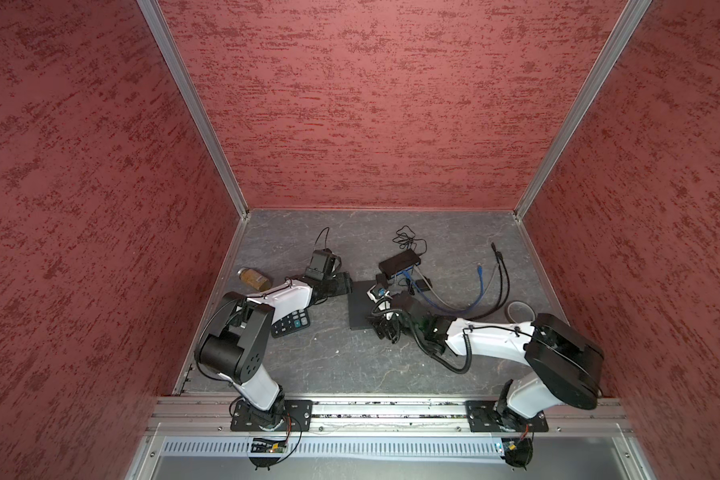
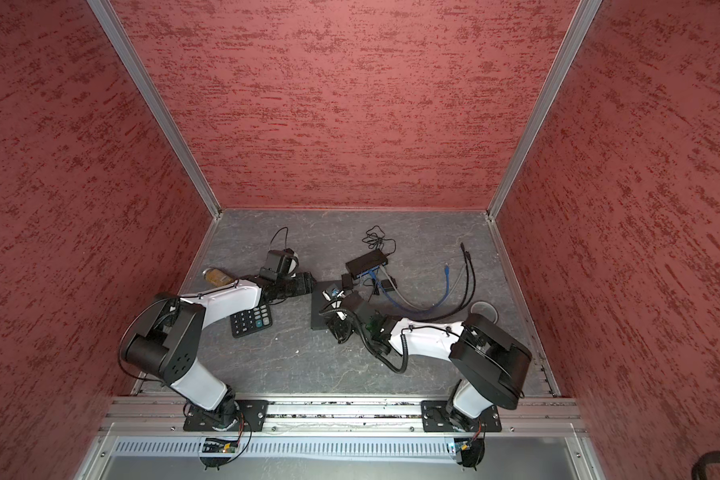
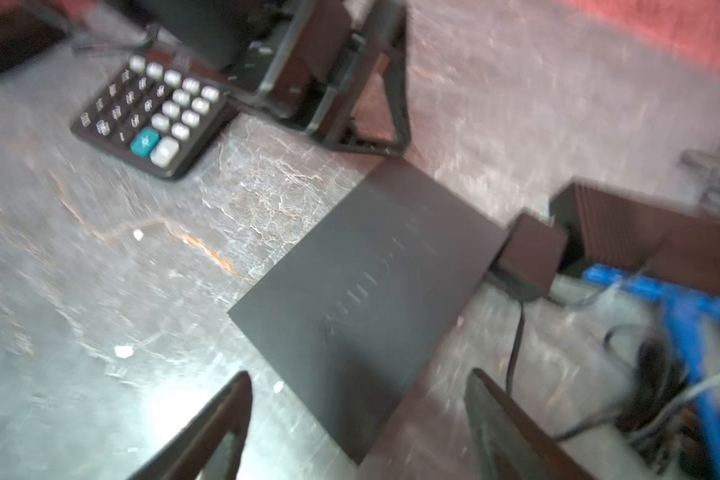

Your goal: Insert the plug into the switch port

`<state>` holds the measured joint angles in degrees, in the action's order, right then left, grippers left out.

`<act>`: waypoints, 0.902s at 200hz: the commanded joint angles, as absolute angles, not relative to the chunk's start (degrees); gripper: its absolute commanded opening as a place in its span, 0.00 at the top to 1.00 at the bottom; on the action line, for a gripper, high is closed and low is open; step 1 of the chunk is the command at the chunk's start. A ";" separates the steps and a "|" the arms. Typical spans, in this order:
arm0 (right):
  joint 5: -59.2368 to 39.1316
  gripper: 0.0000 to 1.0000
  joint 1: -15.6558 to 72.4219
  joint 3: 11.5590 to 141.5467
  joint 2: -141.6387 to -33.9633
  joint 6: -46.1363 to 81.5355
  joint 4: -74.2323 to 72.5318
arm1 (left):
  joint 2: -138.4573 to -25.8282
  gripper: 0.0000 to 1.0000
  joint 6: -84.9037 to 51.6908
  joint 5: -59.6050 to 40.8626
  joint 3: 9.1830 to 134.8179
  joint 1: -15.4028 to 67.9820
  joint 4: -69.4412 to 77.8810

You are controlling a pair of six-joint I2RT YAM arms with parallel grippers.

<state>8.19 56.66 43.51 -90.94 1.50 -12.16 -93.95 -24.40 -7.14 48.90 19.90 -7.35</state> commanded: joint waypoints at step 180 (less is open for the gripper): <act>24.61 0.01 62.78 56.22 -107.42 5.13 -1.88 | -93.03 0.24 -21.97 -12.97 47.71 14.96 -3.25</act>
